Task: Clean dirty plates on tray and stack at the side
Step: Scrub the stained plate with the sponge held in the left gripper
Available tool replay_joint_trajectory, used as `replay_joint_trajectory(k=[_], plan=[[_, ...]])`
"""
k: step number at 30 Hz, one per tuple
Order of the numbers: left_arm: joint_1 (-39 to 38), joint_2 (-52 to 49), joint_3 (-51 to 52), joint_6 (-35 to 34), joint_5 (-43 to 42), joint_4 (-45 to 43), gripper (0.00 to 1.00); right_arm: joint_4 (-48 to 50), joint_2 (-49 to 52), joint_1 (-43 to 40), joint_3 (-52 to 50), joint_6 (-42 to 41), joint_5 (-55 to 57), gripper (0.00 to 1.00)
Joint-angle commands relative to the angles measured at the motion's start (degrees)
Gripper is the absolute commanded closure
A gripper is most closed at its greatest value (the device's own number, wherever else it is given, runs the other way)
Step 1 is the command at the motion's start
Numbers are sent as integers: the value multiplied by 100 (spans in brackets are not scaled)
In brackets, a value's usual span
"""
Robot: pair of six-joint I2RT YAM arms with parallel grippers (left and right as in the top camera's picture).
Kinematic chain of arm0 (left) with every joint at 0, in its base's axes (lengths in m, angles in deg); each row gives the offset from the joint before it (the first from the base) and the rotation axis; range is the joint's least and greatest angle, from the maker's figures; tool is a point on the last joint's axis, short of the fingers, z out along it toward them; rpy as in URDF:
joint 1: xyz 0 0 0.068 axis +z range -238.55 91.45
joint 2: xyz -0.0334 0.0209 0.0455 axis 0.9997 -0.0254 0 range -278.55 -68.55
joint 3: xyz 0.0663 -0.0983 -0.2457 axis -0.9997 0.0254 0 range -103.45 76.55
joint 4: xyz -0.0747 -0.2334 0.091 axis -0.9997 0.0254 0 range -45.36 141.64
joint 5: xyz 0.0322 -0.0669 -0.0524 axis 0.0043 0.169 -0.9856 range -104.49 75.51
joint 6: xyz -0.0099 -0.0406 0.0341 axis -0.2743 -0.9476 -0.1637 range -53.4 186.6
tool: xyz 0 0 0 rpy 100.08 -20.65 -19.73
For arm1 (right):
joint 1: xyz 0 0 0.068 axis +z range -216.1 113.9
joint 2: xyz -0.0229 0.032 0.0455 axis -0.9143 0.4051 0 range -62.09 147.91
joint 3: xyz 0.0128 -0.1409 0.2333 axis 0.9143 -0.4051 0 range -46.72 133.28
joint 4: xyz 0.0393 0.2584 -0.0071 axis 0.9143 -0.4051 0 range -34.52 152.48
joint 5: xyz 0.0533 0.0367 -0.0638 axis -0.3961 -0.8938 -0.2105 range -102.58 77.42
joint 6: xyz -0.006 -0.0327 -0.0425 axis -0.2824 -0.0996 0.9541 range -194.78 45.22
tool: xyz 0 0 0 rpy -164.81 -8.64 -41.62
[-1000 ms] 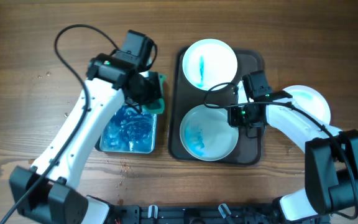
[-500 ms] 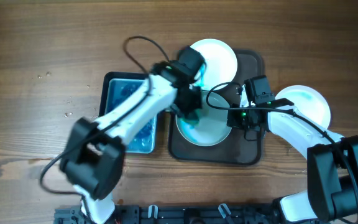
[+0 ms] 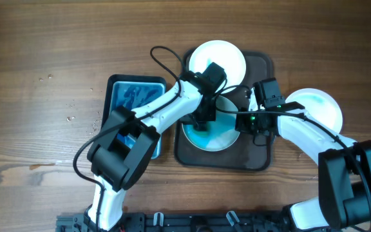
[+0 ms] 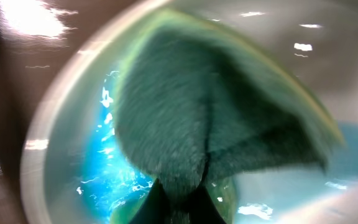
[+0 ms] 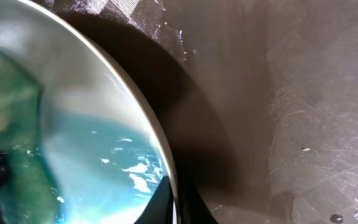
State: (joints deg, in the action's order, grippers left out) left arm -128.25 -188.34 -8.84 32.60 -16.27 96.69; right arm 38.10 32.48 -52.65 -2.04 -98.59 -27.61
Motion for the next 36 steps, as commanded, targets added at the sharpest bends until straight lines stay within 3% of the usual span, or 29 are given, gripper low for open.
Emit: replay_joint_trajectory(k=[1,5,8,13,16,27,36], plan=[[136,-245,85,-96,2227,404,96,-177,348,17,-334,-28,337,96],[129,-247,90,-94,1587,350,96,-177,348,17,-334,-24,337,96],[129,-247,107,-92,380,-2,96,-197,348,17,-334,-22,337,96],[79,-249,282,-76,-2315,-988,96,-203,348,17,-334,-22,334,96],[-42,-249,389,-79,-2994,-1456,96,-203,348,17,-334,-20,334,96],[-328,-269,391,-74,-2861,-1488,96,-203,348,17,-334,-26,334,96],[153,-234,391,-79,-107,240,96,-199,348,17,-334,-31,313,96]])
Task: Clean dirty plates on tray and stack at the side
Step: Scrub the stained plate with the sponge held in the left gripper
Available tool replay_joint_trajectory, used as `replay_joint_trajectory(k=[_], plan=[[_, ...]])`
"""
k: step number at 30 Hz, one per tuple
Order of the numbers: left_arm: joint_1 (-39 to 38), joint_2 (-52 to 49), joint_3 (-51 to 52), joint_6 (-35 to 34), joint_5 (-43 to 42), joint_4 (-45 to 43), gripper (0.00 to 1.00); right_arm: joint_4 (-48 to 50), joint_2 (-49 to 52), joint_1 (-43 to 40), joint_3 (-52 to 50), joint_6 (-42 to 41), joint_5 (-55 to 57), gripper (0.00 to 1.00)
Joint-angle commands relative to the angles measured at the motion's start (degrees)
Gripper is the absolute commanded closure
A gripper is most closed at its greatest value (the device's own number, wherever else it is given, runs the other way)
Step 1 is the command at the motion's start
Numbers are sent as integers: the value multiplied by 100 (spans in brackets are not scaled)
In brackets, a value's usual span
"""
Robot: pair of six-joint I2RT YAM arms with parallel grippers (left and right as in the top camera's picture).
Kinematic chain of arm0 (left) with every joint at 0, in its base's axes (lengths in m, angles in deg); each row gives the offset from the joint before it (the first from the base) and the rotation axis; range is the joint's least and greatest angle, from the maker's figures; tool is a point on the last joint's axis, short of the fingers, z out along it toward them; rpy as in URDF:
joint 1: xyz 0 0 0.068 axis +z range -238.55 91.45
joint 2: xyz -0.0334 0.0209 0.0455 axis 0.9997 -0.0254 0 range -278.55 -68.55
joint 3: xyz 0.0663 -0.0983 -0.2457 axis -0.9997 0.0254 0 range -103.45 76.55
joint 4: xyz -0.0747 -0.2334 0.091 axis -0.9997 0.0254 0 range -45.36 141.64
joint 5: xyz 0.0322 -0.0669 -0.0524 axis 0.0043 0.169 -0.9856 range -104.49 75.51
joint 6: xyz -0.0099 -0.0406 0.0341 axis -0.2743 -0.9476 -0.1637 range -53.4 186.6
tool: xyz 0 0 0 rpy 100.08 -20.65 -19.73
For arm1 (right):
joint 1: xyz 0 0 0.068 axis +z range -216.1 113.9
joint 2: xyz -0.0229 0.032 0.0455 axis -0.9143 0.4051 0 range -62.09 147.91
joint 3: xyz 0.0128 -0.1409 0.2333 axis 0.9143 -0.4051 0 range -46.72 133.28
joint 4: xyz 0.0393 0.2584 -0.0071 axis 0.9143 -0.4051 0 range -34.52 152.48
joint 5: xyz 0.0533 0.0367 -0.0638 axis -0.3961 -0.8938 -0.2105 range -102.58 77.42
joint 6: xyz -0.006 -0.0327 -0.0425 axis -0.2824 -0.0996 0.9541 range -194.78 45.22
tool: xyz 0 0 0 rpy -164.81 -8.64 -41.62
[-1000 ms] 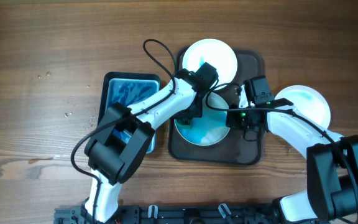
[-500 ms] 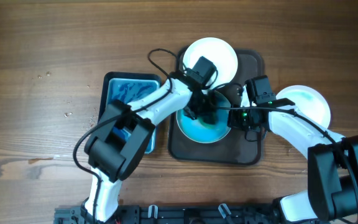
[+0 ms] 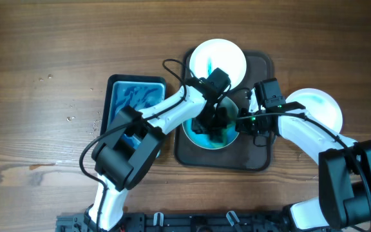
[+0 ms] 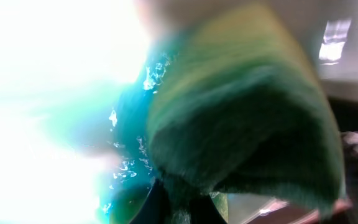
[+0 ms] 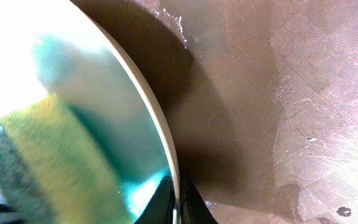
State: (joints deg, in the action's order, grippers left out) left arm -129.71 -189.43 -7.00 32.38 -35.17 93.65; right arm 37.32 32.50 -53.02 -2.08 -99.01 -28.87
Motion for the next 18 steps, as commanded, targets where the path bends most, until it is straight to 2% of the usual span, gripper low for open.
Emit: replay_joint_trajectory(k=[1,6,9,13,18], plan=[[372,-111,208,-57,2048,625,96,-120,345,55,-330,11,439,96],[778,-42,205,-81,3180,826,96,-122,345,55,-330,13,442,96],[962,-22,205,-111,3379,844,96,-120,345,55,-330,13,442,96],[1060,33,205,-227,2933,833,96,-120,345,55,-330,13,442,96],[1060,503,205,-203,1346,682,96,-120,345,55,-330,13,442,96]])
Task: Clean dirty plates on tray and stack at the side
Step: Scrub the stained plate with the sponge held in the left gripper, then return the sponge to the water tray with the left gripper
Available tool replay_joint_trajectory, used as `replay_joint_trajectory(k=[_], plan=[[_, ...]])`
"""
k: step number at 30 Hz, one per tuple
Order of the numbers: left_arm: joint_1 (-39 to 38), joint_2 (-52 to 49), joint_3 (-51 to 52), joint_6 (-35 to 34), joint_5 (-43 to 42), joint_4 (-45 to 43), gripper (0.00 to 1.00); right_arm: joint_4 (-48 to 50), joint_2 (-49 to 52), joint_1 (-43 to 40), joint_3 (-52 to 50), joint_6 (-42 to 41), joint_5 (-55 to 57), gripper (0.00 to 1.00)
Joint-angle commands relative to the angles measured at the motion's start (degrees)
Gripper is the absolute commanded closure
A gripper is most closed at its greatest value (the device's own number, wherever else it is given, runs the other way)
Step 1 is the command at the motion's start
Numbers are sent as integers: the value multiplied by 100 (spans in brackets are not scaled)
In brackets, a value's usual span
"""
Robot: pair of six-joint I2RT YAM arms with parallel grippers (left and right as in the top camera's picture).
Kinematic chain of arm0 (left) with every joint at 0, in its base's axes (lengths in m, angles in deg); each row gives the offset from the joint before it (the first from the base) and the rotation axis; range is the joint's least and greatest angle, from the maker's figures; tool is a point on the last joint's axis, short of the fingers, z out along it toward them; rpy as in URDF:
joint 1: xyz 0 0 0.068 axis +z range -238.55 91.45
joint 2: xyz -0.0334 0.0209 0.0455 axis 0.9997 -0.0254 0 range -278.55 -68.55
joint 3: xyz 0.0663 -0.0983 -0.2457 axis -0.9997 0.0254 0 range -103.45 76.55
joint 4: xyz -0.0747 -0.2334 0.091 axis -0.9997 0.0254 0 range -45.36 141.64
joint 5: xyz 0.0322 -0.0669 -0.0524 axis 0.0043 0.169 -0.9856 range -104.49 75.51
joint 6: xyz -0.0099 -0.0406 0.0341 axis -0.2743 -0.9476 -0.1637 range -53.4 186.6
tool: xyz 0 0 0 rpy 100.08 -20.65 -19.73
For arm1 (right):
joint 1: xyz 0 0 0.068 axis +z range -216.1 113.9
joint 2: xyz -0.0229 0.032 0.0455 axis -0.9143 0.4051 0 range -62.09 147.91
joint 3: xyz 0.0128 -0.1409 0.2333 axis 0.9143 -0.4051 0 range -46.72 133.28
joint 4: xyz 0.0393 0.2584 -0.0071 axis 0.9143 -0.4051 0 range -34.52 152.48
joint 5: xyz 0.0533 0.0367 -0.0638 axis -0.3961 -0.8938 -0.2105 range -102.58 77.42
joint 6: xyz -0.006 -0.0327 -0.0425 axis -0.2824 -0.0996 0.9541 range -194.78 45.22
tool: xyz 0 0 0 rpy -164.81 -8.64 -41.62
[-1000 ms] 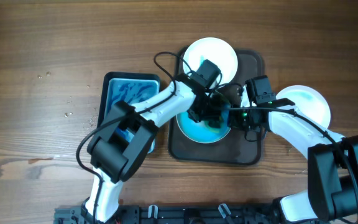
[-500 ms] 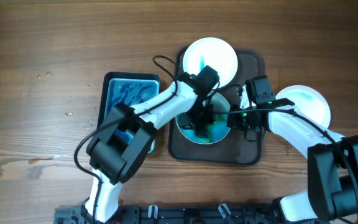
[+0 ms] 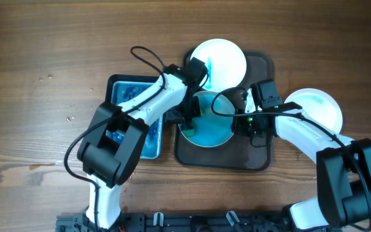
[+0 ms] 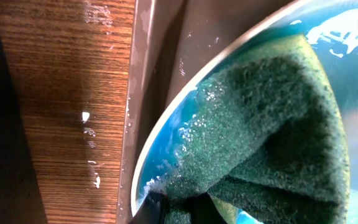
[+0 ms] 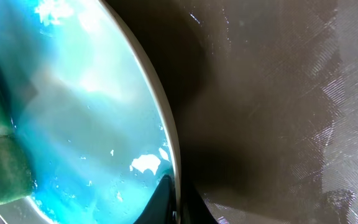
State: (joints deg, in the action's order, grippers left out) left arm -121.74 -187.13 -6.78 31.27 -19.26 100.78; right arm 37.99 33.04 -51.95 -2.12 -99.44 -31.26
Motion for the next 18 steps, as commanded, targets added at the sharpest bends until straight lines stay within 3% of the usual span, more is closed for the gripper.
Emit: replay_joint_trajectory(k=[1,5,10,18], plan=[[262,402,184,-92,-544,-87,96,-188,291,-52,-326,57,680,96],[282,1034,184,111,-1408,-190,96,-190,291,-52,-326,57,680,96],[522,2039,184,293,-1460,264,96,-188,291,-52,-326,55,680,96],[1707,2857,225,358,758,1250,96,-184,291,-52,-326,57,680,96]])
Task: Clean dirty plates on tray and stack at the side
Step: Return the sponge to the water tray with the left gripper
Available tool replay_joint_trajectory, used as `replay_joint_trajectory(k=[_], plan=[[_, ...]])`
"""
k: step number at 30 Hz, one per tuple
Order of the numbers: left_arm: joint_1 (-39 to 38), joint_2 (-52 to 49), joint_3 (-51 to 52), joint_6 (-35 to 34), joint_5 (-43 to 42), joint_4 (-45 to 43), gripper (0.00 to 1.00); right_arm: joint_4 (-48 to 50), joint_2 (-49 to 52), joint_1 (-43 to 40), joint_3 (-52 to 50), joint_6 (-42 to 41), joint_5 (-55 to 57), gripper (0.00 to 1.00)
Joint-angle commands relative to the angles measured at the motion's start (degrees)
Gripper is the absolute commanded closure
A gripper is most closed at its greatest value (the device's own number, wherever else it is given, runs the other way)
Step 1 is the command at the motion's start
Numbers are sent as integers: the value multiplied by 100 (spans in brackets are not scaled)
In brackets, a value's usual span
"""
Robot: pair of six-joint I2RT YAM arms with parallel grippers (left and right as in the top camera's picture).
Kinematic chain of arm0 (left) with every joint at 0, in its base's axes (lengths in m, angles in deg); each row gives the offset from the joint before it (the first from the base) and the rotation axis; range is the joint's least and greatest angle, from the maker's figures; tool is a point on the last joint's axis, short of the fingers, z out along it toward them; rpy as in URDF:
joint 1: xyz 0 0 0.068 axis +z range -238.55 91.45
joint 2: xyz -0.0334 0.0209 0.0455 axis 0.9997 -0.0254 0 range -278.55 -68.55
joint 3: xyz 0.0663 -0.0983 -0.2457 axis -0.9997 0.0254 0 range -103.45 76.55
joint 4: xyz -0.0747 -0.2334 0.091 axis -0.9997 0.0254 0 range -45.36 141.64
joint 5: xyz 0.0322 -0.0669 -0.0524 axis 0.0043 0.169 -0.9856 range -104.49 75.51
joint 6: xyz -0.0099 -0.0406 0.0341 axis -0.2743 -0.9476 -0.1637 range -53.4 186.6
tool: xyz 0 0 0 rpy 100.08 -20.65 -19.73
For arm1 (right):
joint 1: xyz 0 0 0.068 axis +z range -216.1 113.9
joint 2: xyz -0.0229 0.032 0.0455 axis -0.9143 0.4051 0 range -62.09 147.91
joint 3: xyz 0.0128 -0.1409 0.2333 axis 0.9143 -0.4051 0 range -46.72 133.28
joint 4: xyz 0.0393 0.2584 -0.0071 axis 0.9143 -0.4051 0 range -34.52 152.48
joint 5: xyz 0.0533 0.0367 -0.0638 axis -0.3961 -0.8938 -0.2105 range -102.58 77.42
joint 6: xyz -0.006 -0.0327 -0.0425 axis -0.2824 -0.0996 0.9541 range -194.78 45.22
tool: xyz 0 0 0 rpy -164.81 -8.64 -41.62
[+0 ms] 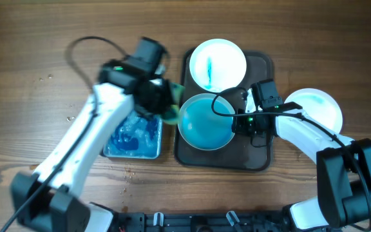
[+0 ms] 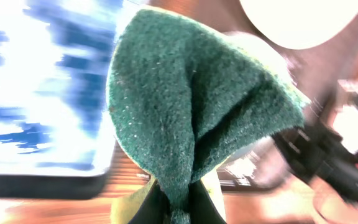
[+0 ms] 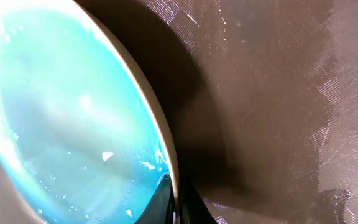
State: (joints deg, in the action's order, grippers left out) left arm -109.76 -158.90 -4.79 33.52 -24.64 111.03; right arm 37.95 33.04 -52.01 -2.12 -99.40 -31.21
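Note:
A plate (image 1: pixel 204 121) coated in blue soapy liquid is tilted up on the brown tray (image 1: pixel 259 154). My right gripper (image 1: pixel 238 122) is shut on its right rim; the right wrist view shows the plate (image 3: pixel 61 106) with my right gripper (image 3: pixel 174 208) clamping its edge. My left gripper (image 1: pixel 161 102) holds a folded green and yellow sponge (image 1: pixel 171 107) off the plate, between the tray and the blue basin (image 1: pixel 133 138). In the left wrist view the sponge (image 2: pixel 197 106) fills the frame above my left gripper (image 2: pixel 176 210). A second plate (image 1: pixel 218 62) with a blue streak lies at the tray's far end.
A white plate (image 1: pixel 315 107) with a faint blue tint lies on the wooden table (image 1: pixel 31 64) to the right of the tray. Water drops speckle the wood left of the basin. Cables loop over both arms.
My left gripper has lifted the sponge off the blue plate and moved left, to the gap between tray and basin. The right gripper still holds the plate's rim.
The sponge was pressed inside the tilted plate at its middle, then at its right part, then at its left rim, while my right gripper held the rim. The plate is now covered in blue liquid and the sponge is off it.

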Motion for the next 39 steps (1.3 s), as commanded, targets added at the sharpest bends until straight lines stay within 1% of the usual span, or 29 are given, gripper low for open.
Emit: replay_joint_trajectory(k=[1,4,6,10,13,14,16,17,19,21,22,26,28,31,32,34,35,36,39], plan=[[632,7,118,136,1366,216,96,-179,291,-46,-326,52,675,96],[896,-55,592,133,1366,-59,96,-179,291,-46,-326,52,675,96],[992,-103,1110,133,1318,-507,96,-177,291,-46,-326,52,675,96],[1014,-133,2297,133,968,-1705,96,-177,291,-46,-326,50,675,96],[1014,-133,2800,129,953,-2260,96,-177,291,-46,-326,50,675,96],[1014,-133,2868,131,953,-2330,93,-175,291,-46,-326,52,675,96],[1010,-133,2879,138,953,-2323,83,-166,291,-46,-326,55,675,96],[1010,-122,2876,138,955,-2315,75,-166,291,-46,-326,57,675,96],[1010,-114,2809,142,935,-2205,55,-166,291,-46,-326,55,673,96],[1010,-114,2732,208,866,-2124,50,-166,291,-46,-326,57,673,96],[1010,-105,2649,317,748,-2052,45,-166,291,-46,-326,61,675,96],[1010,-31,2256,334,562,-1635,39,-142,291,-46,-326,101,678,96],[1010,57,2011,334,522,-1388,38,-114,284,-46,-310,269,680,96],[1010,238,1703,332,503,-1073,35,-264,205,-46,-221,271,680,96],[1010,332,1617,332,505,-992,32,-334,116,-44,-173,267,682,96],[1010,501,1563,330,503,-949,20,-509,-98,-44,-61,256,756,96],[1010,592,1563,330,503,-949,5,-656,-234,-44,24,258,874,96],[1010,660,1563,330,505,-949,0,-841,-391,-44,133,262,1010,96],[1010,765,1565,330,509,-929,0,-1478,-796,-31,579,535,1252,96]])
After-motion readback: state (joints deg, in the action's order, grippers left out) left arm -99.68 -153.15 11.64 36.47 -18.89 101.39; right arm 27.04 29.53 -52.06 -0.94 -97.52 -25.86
